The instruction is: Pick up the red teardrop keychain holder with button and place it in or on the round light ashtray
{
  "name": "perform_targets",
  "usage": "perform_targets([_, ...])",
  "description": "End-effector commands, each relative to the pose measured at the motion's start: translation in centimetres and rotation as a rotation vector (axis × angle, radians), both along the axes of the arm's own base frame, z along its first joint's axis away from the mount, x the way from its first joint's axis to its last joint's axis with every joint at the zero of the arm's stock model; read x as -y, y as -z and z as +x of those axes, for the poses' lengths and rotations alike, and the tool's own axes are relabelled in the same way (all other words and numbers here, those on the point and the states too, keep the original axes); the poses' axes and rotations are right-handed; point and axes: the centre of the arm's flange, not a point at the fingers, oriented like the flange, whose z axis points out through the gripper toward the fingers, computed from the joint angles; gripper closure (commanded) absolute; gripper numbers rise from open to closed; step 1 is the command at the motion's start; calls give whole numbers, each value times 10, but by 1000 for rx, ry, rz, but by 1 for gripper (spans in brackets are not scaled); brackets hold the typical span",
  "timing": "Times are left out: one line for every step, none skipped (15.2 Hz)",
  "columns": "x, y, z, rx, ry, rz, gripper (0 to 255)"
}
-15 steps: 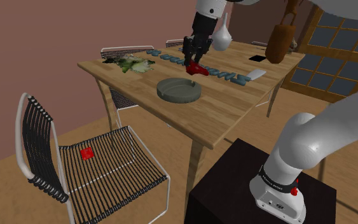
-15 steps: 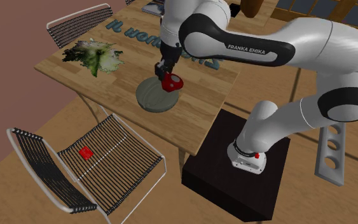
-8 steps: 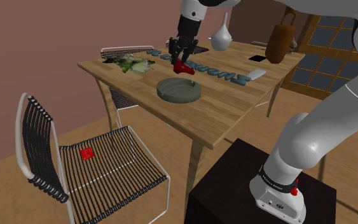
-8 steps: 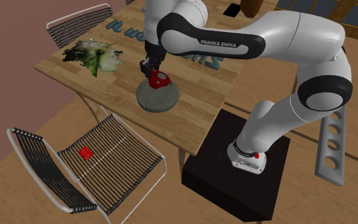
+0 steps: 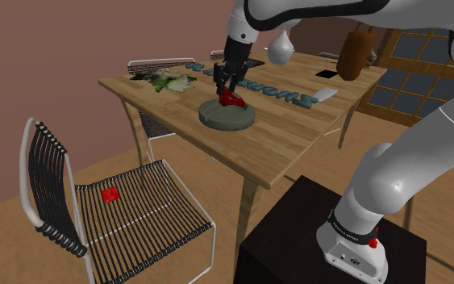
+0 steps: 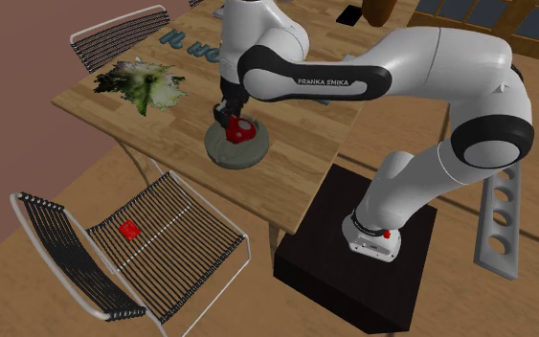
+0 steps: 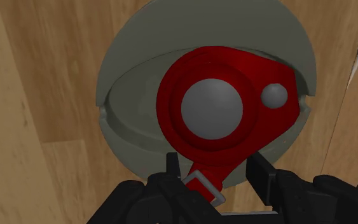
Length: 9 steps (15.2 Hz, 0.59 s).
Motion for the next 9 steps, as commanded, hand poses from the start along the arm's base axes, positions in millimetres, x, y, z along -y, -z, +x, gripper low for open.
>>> perform_targets([0,11,1,1,0,0,255])
perform_targets([0,16,1,1,0,0,255])
perform_targets([0,21,1,1,0,0,255])
perform_targets([0,26,1,1,0,0,255])
perform_targets([0,27,1,1,0,0,255])
perform_targets([0,27,1,1,0,0,255])
perform_targets([0,27,1,1,0,0,255])
perform_targets([0,27,1,1,0,0,255])
perform_targets([0,27,1,1,0,0,255])
